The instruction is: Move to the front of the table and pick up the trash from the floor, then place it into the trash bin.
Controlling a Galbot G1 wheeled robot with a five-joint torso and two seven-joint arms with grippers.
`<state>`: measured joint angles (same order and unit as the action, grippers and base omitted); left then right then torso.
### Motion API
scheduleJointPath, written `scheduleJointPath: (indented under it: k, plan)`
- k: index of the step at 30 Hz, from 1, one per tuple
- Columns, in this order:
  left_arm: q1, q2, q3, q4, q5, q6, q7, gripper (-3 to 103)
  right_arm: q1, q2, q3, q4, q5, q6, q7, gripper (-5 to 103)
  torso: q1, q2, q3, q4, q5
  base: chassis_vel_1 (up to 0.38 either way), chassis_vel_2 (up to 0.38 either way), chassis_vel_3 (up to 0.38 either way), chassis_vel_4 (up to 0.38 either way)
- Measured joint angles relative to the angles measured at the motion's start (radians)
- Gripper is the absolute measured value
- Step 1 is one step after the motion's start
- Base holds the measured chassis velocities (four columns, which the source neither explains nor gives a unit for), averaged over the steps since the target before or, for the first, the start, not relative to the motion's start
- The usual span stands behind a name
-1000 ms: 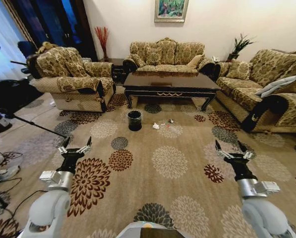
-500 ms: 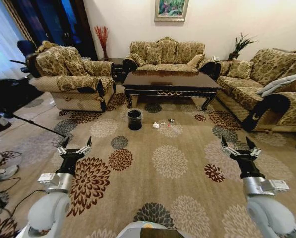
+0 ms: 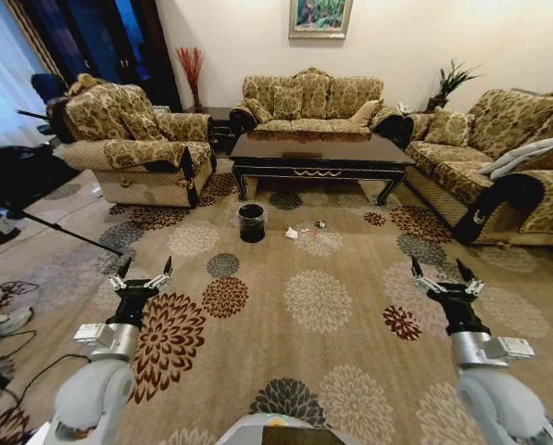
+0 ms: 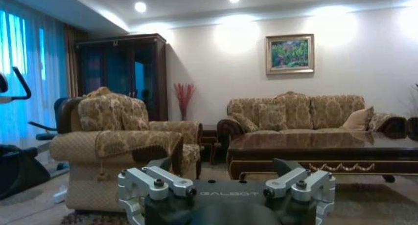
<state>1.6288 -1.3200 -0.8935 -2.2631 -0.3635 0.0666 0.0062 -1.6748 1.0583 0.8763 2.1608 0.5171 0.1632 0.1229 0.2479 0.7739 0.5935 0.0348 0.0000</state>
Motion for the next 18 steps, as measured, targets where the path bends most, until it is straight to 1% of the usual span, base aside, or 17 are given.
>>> scheduleJointPath:
  k: [6,18]
  plan:
    - [-0.005,0.0,0.002,0.005,0.0,0.0,0.003,100,-0.004,0.002,-0.003,0.0,-0.003,0.0,-0.002,100,-0.01,-0.024,-0.014,0.0,0.0,0.0,0.0,0.0,0.0]
    - [-0.006,0.004,0.0,0.005,-0.003,-0.002,0.007,100,-0.013,0.013,-0.017,0.003,-0.021,0.003,-0.004,100,-0.026,-0.061,-0.035,0.0,0.0,0.0,0.0,0.0,0.0]
